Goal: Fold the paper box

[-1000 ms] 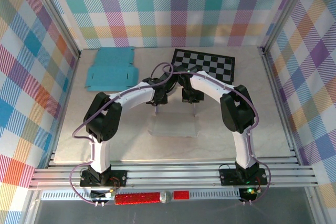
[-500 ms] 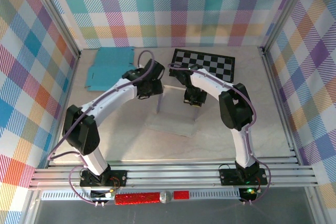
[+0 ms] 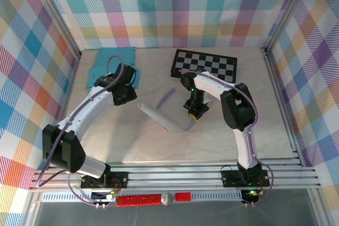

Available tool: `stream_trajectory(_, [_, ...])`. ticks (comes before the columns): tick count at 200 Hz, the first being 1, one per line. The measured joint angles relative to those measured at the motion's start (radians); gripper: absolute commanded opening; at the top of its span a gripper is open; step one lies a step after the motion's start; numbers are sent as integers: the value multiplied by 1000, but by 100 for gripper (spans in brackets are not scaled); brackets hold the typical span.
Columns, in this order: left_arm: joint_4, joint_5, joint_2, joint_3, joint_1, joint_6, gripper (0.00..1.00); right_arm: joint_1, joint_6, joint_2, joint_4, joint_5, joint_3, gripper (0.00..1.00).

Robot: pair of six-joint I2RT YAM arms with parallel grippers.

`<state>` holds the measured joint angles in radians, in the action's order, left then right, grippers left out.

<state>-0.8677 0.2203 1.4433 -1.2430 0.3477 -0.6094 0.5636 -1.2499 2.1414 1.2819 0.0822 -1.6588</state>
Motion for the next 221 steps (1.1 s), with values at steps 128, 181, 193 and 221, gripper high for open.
stream_trajectory(128, [243,-309,-33,317,15,-66,30,14,-382,5,-139,358,115,1])
stream_trajectory(181, [445,-383,68,343,23,-132,27,45,-477,-42,-262,436,223,24])
stream_trajectory(193, [479,-395,89,343,23,-140,26,46,-488,-44,-280,444,238,34])
stream_trajectory(221, [515,-403,119,341,23,-153,26,45,-487,-64,-313,453,251,57])
